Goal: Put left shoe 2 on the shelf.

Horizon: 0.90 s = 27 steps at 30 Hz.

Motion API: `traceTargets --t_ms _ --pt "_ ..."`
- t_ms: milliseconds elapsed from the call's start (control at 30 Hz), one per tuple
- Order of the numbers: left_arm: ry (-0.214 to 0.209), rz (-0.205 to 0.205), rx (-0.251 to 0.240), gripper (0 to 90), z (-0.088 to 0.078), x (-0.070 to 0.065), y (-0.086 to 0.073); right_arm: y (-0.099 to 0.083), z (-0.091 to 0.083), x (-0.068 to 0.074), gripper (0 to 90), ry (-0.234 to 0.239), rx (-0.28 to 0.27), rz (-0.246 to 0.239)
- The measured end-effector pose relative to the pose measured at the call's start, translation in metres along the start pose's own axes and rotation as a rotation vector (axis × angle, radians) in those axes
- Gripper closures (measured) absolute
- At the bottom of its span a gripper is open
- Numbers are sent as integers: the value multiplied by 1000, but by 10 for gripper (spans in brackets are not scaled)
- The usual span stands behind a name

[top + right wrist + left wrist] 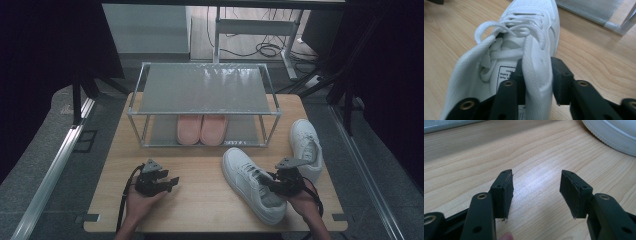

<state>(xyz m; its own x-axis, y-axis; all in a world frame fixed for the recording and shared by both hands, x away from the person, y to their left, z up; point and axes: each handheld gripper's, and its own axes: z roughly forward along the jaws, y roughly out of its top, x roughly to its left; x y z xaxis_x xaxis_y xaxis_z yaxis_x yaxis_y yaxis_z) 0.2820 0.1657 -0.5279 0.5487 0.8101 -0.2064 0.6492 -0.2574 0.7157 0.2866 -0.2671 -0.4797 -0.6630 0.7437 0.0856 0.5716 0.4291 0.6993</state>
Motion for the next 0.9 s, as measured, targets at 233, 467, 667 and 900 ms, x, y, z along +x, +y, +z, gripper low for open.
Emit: traceTargets --t_ms 233,467,667,900 --pt "-3 -1 1 449 0 0 -1 1 2 -1 798 -14 0 14" --pt "-2 -6 3 449 1 1 -1 -3 0 -6 809 37 -77 88" --pt "-2 -7 4 449 1 1 -1 -4 -8 -6 811 64 -145 124" --pt "-1 -13 0 449 1 2 -1 -8 -14 -10 812 109 -220 177"
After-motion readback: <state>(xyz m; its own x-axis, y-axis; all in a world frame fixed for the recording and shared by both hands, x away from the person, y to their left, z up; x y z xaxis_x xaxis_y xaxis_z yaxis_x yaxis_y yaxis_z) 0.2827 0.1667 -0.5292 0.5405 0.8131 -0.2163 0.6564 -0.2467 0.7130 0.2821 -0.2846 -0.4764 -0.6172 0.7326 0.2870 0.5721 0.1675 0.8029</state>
